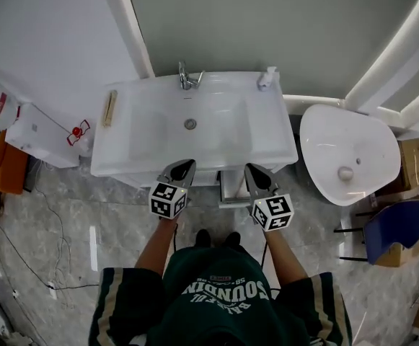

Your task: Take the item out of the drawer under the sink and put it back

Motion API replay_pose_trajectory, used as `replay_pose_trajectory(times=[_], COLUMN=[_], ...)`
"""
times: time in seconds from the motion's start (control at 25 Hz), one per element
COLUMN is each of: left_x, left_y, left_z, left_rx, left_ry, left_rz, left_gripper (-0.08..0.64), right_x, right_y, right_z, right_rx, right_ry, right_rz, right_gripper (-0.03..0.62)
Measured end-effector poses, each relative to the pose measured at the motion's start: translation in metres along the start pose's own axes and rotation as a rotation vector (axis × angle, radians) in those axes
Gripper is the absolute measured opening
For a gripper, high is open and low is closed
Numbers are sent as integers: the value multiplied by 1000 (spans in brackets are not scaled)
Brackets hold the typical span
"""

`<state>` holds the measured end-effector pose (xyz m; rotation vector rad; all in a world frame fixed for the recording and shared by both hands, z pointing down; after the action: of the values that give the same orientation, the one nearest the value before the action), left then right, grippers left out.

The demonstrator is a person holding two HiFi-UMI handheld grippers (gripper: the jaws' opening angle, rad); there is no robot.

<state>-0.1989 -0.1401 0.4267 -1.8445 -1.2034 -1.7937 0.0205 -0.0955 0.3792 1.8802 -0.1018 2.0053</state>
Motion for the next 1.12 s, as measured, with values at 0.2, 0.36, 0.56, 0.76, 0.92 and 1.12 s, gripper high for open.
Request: replay_pose_trajectory(times=[0.2, 0.36, 0.56, 0.76, 0.92, 1.12], left_x=[-31, -40, -36, -28, -27, -26], left_y=[-46, -70, -81, -85, -85, -87], left_z=[-15, -22, -25, -22, -18, -17], left_rx=[-65, -83, -93, -85, -76, -66], left_ry=[60, 55, 32, 17, 24, 15], left_rz=[86, 134, 149, 149, 151, 167], left_gripper=[49, 49, 49, 49, 49, 49], right_x=[-29, -41, -51, -43, -37, -34], right_y=[6, 6, -2, -6, -9, -10], right_z=[-20, -34, -43, -47, -50, -52], right_rx=[-25, -38, -45, -37, -36, -30], right_ry=[-34, -47, -55, -60, -65, -65], right_rz=[69, 97, 112, 101, 89, 85], right_gripper=[2, 2, 2, 2, 0, 2])
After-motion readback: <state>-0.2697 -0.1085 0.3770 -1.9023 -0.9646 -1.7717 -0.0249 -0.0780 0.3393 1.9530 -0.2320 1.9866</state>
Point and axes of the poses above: the fingertips, and each gripper's own axes: y forward along the fingers, z to its right, x out of its underside, the point moved 5 cm from there along -y, backward along the fingers, and after that the axes turned 8 degrees about x, right-handed, at the moved point
